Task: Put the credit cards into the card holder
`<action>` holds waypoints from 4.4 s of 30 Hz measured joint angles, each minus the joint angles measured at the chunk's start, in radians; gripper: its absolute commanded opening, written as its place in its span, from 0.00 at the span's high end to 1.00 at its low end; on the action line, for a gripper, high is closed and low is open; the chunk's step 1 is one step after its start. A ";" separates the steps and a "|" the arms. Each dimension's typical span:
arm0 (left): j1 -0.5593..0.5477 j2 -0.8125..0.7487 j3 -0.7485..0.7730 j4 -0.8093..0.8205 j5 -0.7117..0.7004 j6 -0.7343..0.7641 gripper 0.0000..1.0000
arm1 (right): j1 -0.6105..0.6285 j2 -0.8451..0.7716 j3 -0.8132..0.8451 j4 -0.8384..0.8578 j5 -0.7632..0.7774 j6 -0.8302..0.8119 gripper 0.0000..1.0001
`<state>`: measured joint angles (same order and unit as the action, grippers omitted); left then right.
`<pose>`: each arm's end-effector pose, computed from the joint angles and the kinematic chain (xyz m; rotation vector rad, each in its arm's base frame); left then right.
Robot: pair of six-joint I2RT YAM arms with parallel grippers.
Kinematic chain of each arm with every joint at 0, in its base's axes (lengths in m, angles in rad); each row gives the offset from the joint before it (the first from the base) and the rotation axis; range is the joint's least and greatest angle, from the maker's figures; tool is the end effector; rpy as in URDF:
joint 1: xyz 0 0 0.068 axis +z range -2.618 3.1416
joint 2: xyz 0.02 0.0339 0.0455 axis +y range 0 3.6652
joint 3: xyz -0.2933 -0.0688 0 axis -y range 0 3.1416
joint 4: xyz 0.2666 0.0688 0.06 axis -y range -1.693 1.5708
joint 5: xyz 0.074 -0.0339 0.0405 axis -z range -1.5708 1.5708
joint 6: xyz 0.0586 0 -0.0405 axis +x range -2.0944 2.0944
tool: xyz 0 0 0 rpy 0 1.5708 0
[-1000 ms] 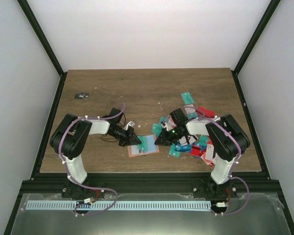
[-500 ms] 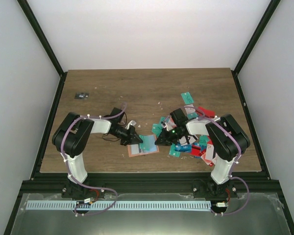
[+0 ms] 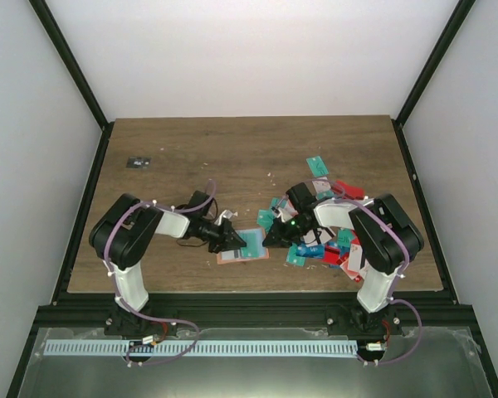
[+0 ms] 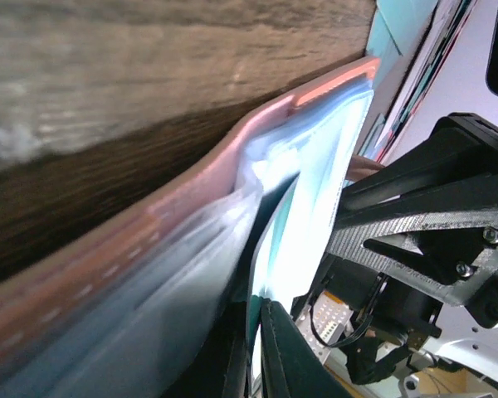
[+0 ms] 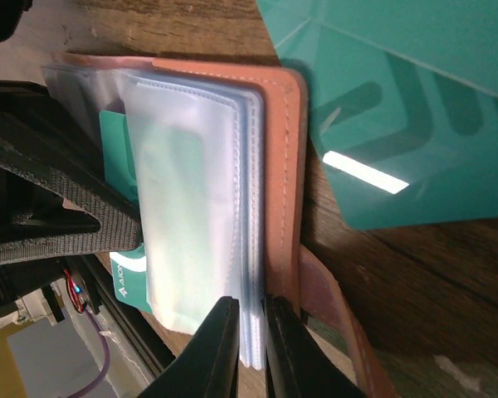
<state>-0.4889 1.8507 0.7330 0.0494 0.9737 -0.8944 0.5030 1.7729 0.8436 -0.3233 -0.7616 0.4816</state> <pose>0.2626 -0.1946 0.0882 0.1708 -2.5190 1.4296 0.2634 0.1911 0.1126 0.2100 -2.7999 -1.2011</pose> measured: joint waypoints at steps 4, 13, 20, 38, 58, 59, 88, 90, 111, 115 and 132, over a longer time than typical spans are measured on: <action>-0.005 -0.002 -0.025 0.050 -0.004 -0.032 0.90 | 0.000 -0.002 0.010 -0.034 0.005 -0.012 0.85; -0.026 -0.002 -0.006 0.038 -0.039 -0.040 0.88 | -0.001 0.000 0.033 -0.109 0.037 -0.045 0.85; -0.045 0.009 0.043 0.008 -0.069 -0.046 0.87 | -0.002 0.011 0.061 -0.148 0.053 -0.063 0.85; -0.064 -0.042 0.149 -0.284 -0.150 0.085 0.43 | -0.002 0.012 0.105 -0.184 0.068 -0.083 0.86; -0.064 -0.125 0.241 -0.718 -0.232 0.348 0.26 | -0.001 -0.004 0.048 -0.062 0.019 0.032 0.86; -0.064 -0.132 0.240 -0.727 -0.236 0.354 0.28 | 0.000 -0.007 0.035 -0.051 0.014 0.038 0.86; -0.297 -0.100 0.269 -0.817 -0.473 0.447 0.72 | 0.030 -0.032 -0.054 0.055 -0.019 0.123 0.90; -0.308 -0.100 0.279 -0.804 -0.485 0.452 0.73 | 0.030 -0.037 -0.060 0.052 -0.017 0.122 0.90; -0.325 -0.055 0.336 -0.669 -0.530 0.448 0.78 | 0.030 -0.048 -0.060 0.008 0.001 0.086 0.90; -0.326 -0.055 0.353 -0.650 -0.546 0.442 0.78 | 0.030 -0.048 -0.060 0.006 0.001 0.080 0.91; -0.299 -0.274 0.374 -0.750 -0.646 0.440 0.81 | 0.031 -0.107 -0.048 -0.002 0.002 0.080 0.89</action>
<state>-0.7879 1.5768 1.1069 -0.7010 0.3279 -0.4541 0.5335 1.6657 0.7959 -0.3256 -0.7601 0.5617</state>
